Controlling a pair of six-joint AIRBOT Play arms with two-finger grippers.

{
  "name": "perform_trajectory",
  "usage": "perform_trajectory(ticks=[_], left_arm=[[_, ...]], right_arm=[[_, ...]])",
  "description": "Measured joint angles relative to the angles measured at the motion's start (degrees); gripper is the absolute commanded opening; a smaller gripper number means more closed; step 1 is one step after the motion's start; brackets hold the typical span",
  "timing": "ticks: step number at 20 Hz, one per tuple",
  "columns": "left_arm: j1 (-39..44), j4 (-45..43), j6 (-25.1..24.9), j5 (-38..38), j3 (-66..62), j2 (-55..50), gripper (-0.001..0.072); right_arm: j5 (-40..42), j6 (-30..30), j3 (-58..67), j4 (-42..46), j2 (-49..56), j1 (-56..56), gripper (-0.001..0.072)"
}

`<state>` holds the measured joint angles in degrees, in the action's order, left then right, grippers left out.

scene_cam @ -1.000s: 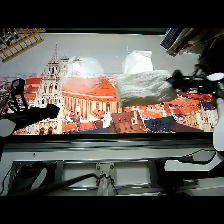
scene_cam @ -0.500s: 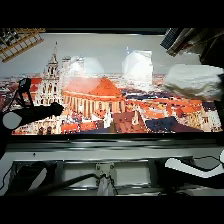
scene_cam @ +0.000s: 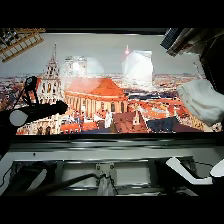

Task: Fold the clothes and pants, and hang the long-sleeved shirts on hangers.

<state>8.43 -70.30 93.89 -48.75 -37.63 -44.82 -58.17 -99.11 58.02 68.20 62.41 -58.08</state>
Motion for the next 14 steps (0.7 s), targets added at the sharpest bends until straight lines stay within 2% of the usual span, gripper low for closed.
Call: perform_trajectory(ticks=[4, 9, 10, 12, 13, 14], left_arm=[[0.31, 0.04, -0.33, 0.11, 0.0, -0.11, 0.0562], [0.35, 0.07, -0.39, -0.02, 0.0, -0.11, 0.0562], [0.35, 0.07, -0.39, -0.02, 0.0, -0.11, 0.0562], [0.35, 0.07, -0.42, -0.04, 0.0, -0.11, 0.0562], [0.35, 0.07, -0.63, -0.04, 0.0, -0.11, 0.0562], [0.35, 0.07, -1.18, -0.04, 0.0, -0.11, 0.056]], right_arm=[[-0.52, 2.93, -7.15, 2.91, -1.53, -2.54, 0.0018], [-1.2, 4.74, -10.67, 11.06, -1.92, -3.3, 0.0019], [-1.33, 4.92, -10.93, 12.39, -1.92, -3.34, 0.0053], [-1.97, 5.14, -11.26, 14.73, -1.92, -3.41, 0.0675], [-2.36, 5.16, -11.3, 15.45, -1.92, -3.43, 0.0678], [-2.75, 5.16, -11.02, 15.91, -1.92, -3.41, 0.0622]])
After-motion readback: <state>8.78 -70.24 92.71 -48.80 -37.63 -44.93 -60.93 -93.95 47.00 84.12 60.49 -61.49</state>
